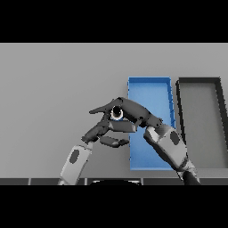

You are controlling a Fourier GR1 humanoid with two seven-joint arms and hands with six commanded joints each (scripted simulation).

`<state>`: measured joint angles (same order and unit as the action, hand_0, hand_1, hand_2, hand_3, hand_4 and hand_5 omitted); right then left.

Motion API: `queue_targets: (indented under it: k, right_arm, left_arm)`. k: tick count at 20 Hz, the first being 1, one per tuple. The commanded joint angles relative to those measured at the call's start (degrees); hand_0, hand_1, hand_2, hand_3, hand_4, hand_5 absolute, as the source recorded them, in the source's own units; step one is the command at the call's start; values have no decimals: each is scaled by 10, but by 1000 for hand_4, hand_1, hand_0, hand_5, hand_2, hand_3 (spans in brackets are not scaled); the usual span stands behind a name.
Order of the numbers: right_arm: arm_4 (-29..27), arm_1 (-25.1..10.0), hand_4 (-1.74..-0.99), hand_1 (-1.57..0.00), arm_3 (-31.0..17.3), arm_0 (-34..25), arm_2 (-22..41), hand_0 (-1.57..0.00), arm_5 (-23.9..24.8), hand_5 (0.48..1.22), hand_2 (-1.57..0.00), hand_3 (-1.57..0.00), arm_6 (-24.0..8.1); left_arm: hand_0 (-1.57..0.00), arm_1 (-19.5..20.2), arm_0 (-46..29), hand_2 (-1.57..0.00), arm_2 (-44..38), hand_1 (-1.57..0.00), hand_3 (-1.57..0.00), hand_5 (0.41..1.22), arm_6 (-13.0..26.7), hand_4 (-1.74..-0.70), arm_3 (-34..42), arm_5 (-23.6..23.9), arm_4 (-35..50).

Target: Pick up the blue pipe and place it into the blue bin.

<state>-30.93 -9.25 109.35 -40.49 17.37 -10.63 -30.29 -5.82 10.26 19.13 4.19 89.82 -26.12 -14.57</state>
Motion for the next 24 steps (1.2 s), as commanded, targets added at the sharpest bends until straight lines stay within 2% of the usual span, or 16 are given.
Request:
queue_targets:
  k: [1, 2, 3, 5, 7, 10, 12, 14, 18, 22, 24]
  right_arm:
    - [-28, -10, -1741, -1571, -7, -29, -17, -1571, -5, 1221, -1571, -1571, -7]
    - [-53, -20, -1741, -1571, -14, -64, -38, -1571, -2, 1221, -1571, -1571, -5]
    - [-72, -29, -1741, -1571, -26, -87, -56, -1571, 6, 1221, -1571, -1571, -2]
    - [-54, -51, -1741, -1571, -56, -128, -91, -1571, 37, 1221, -1571, -1571, 18]
    - [-31, -85, -1741, -1571, -85, -162, -118, -1571, 66, 1221, -1571, -1571, 14]
    - [-29, -124, -1741, -1571, -142, -171, -159, -1571, 68, 1221, -1571, -1571, 7]
    - [-9, -143, -1741, -1571, -176, -163, -170, -1571, 62, 1221, -1571, -1571, 15]
    - [2, -169, -1741, -1571, -195, -129, -188, -1571, 50, 1221, -1571, -1571, 22]
    - [2, -179, -1741, -1571, -187, -47, -203, -1571, 64, 1221, -1571, -1571, 10]
    - [10, -184, -1741, -1571, -154, 57, -201, -1571, 70, 1221, -1571, -1571, -7]
    - [17, -178, -1741, -1571, -132, 104, -193, -1571, 89, 1221, -1571, -1571, -27]
  left_arm:
    - [-6, 0, 3, -5, -1, -5, -5, 445, 7, -906, -1, -1, 0]
    - [-5, 5, -1, -4, -1, -4, -3, 441, 2, -906, 3, -5, 2]
    - [-3, 0, 1, -3, 0, -3, -3, 437, 13, -906, 7, -9, 8]
    - [-2, 2, -5, -2, 2, -2, -1, 433, 15, -905, 6, -5, 1]
    - [-1, 4, 1, -1, -2, -1, 0, 430, 21, -898, 5, -5, 2]
    - [0, 9, -7, 0, 0, 0, 0, 421, 20, -890, 15, -10, 4]
    - [0, 11, 1, 0, -5, 0, 1, 412, 22, -886, 16, -8, 4]
    - [1, 16, 3, 1, -8, 1, 1, 412, 14, -877, 13, -4, -1]
    - [1, 15, -3, 1, 2, 1, 1, 419, 8, -867, 16, -2, -9]
    - [1, 15, -14, 1, 2, 1, 1, 422, 16, -875, 23, -9, 2]
    - [1, 10, -22, 1, 10, 1, 1, 423, 19, -878, 30, -7, -2]
